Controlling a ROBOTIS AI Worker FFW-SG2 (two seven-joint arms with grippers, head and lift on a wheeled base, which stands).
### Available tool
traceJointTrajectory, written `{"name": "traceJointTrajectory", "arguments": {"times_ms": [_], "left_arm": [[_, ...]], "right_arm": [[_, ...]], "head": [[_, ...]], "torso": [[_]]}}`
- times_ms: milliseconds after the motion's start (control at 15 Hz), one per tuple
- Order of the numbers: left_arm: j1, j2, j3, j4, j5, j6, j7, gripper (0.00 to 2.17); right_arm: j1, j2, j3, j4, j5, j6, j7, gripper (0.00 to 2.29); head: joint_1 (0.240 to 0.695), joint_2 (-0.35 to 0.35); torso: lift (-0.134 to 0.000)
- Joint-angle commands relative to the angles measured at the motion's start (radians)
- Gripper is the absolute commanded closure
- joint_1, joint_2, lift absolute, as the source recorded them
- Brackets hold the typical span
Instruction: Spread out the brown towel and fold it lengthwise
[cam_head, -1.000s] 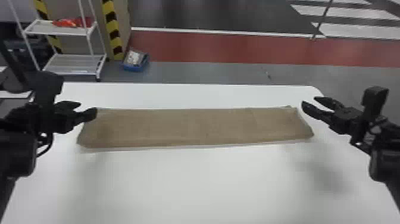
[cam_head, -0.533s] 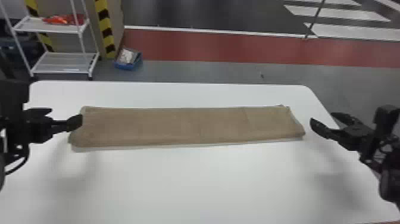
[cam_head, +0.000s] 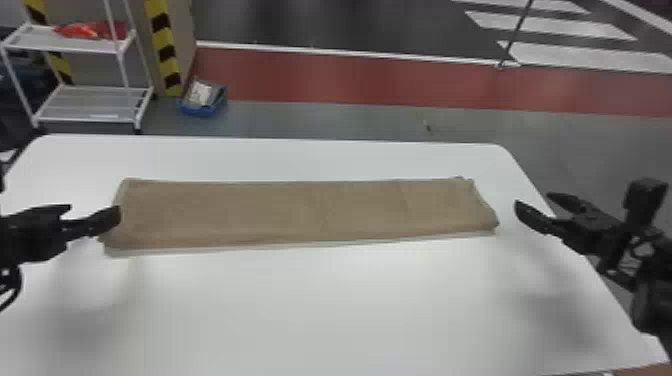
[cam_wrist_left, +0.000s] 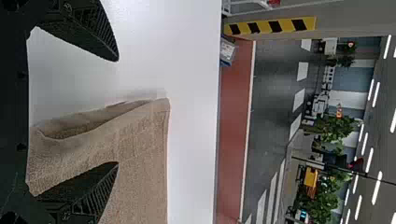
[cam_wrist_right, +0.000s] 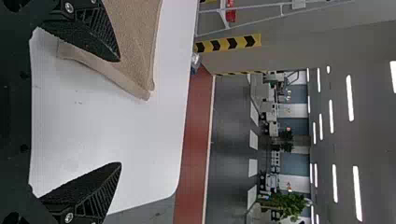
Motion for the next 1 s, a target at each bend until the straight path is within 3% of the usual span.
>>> {"name": "traceJointTrajectory", "arguments": {"times_ms": [0, 400, 467, 533, 733, 800, 933], "left_arm": [[0.0, -0.004, -0.002, 0.008, 0.006, 0.012, 0.0, 0.16], [0.0, -0.003, -0.005, 0.024, 0.021, 0.022, -0.025, 0.22], [-0.001, -0.003, -0.008, 0.024, 0.02, 0.022, -0.028, 0.3], [-0.001, -0.003, -0.01, 0.024, 0.02, 0.022, -0.031, 0.44], [-0.007, 0.001, -0.01, 0.021, 0.013, 0.08, -0.052, 1.12], [-0.007, 0.004, -0.008, 0.015, 0.013, 0.111, -0.055, 1.36], [-0.007, 0.007, -0.005, 0.0, 0.013, 0.151, -0.074, 1.45]], "right_arm": [[-0.025, 0.001, 0.059, 0.002, 0.011, 0.047, 0.004, 0.15], [-0.04, 0.009, 0.136, 0.032, 0.048, 0.078, 0.027, 0.29], [-0.04, 0.008, 0.145, 0.032, 0.051, 0.084, 0.034, 0.43], [-0.042, 0.008, 0.145, 0.032, 0.06, 0.102, 0.05, 0.55], [-0.047, 0.008, 0.15, 0.032, 0.075, 0.117, 0.07, 1.32], [-0.047, 0.006, 0.147, 0.032, 0.075, 0.117, 0.07, 1.46], [-0.047, 0.004, 0.144, 0.032, 0.072, 0.117, 0.082, 1.57]], "head": [[0.695, -0.154], [0.695, -0.113], [0.695, -0.112], [0.695, -0.111], [0.695, -0.107], [0.695, -0.107], [0.695, -0.109]], "torso": [[-0.125], [-0.125], [-0.125], [-0.125], [-0.125], [-0.125], [-0.125]]}}
